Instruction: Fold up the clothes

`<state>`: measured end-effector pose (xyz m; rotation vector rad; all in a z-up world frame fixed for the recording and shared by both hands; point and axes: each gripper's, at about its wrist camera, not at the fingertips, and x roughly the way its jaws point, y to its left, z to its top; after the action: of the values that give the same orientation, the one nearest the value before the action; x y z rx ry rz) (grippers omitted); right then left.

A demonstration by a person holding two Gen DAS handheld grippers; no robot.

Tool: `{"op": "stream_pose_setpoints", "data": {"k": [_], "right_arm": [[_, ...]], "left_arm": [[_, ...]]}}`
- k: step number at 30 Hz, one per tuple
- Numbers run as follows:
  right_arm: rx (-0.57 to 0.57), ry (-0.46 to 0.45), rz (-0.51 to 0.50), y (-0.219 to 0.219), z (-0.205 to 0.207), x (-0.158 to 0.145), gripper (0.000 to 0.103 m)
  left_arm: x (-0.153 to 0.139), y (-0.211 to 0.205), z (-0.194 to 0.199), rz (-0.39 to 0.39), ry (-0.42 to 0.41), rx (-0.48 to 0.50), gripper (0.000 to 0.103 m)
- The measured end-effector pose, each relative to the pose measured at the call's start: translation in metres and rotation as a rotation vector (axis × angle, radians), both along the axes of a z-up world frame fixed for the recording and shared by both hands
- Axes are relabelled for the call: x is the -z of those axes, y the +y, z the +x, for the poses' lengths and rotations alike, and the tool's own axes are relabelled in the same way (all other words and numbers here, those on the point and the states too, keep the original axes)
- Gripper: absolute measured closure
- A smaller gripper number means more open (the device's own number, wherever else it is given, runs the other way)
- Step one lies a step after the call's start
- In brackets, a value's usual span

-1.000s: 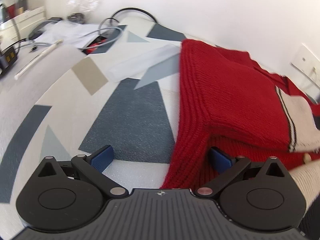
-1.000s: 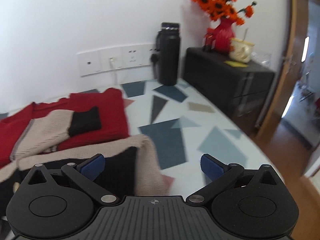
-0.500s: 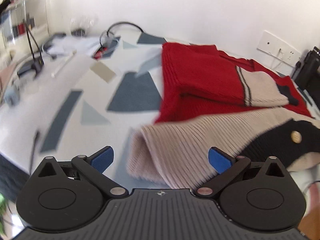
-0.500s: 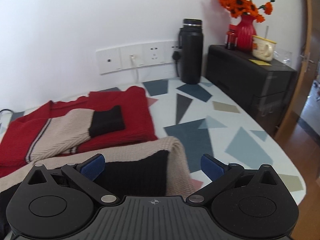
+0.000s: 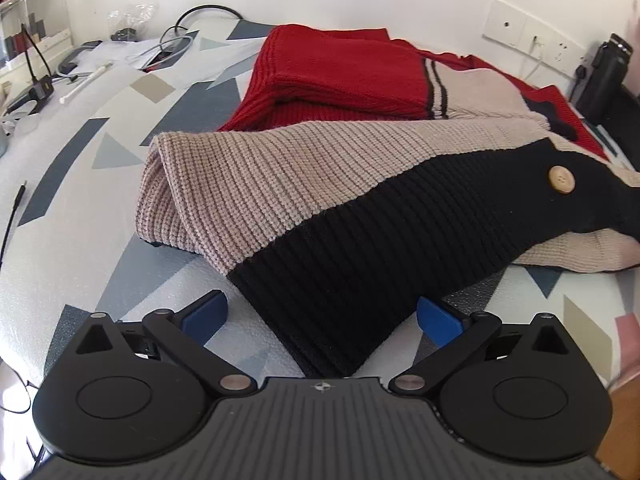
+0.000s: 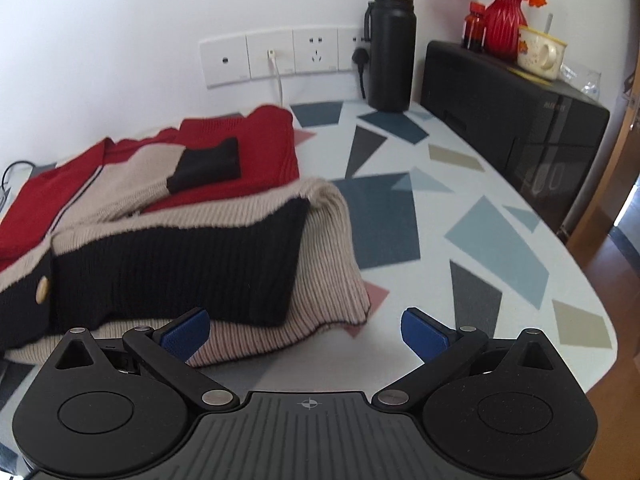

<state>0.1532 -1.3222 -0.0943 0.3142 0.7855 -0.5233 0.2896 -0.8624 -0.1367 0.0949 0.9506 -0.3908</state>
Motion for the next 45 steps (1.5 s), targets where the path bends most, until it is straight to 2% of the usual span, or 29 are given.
{"op": "stream_pose_setpoints", "data": {"k": [4, 7, 13, 16, 22, 25, 27, 28, 29, 38, 39, 41, 42, 43, 44, 45], "right_arm": [[0.024, 0.026, 0.052, -0.008, -0.004, 0.014, 0.001], [0.06, 0.044, 0.098, -0.015, -0.006, 0.024, 0.001], [0.067, 0.102, 0.093, -0.018, -0.01, 0.041, 0.001], [0.054, 0.116, 0.077, -0.016, -0.011, 0.047, 0.001], [0.006, 0.136, -0.009, -0.003, -0.009, 0.054, 0.001], [0.013, 0.123, 0.0, -0.003, -0.008, 0.054, 0.001], [0.015, 0.121, 0.001, -0.002, -0.007, 0.054, 0.001], [0.012, 0.12, 0.002, -0.002, -0.007, 0.054, 0.001], [0.008, 0.118, 0.004, -0.003, -0.006, 0.054, 0.001], [-0.026, 0.104, 0.017, -0.004, -0.004, 0.053, 0.001], [-0.03, 0.103, 0.019, -0.004, -0.004, 0.053, 0.001], [-0.044, 0.095, 0.027, -0.005, -0.005, 0.05, 0.005], [-0.052, 0.089, 0.033, -0.005, -0.005, 0.047, 0.013], [-0.054, 0.078, 0.043, -0.008, -0.006, 0.042, 0.022], [-0.056, 0.062, 0.056, -0.01, -0.006, 0.037, 0.025], [-0.051, 0.026, 0.08, -0.015, -0.007, 0.031, 0.027]], "left_arm": [[0.003, -0.011, -0.002, 0.084, -0.023, 0.015, 0.0], [0.004, -0.011, -0.004, 0.076, -0.034, 0.015, 0.0], [0.005, -0.007, -0.005, 0.062, -0.045, 0.033, 0.0], [0.002, 0.003, -0.004, -0.009, -0.02, 0.012, 0.0], [-0.004, 0.043, 0.008, -0.319, 0.114, -0.141, 0.0], [-0.002, 0.06, 0.018, -0.461, 0.176, -0.224, 0.002], [-0.001, 0.061, 0.024, -0.49, 0.188, -0.246, 0.008], [0.0, 0.06, 0.025, -0.499, 0.203, -0.237, 0.02], [0.001, 0.058, 0.027, -0.507, 0.219, -0.226, 0.023], [0.0, 0.042, 0.033, -0.443, 0.157, -0.163, 0.023], [-0.001, 0.041, 0.034, -0.424, 0.154, -0.169, 0.025], [-0.002, 0.039, 0.035, -0.398, 0.155, -0.181, 0.049], [-0.002, 0.04, 0.035, -0.394, 0.16, -0.187, 0.054], [-0.002, 0.042, 0.033, -0.412, 0.169, -0.192, 0.068], [-0.001, 0.045, 0.031, -0.432, 0.178, -0.196, 0.077], [-0.001, 0.047, 0.029, -0.452, 0.186, -0.2, 0.08]]}}
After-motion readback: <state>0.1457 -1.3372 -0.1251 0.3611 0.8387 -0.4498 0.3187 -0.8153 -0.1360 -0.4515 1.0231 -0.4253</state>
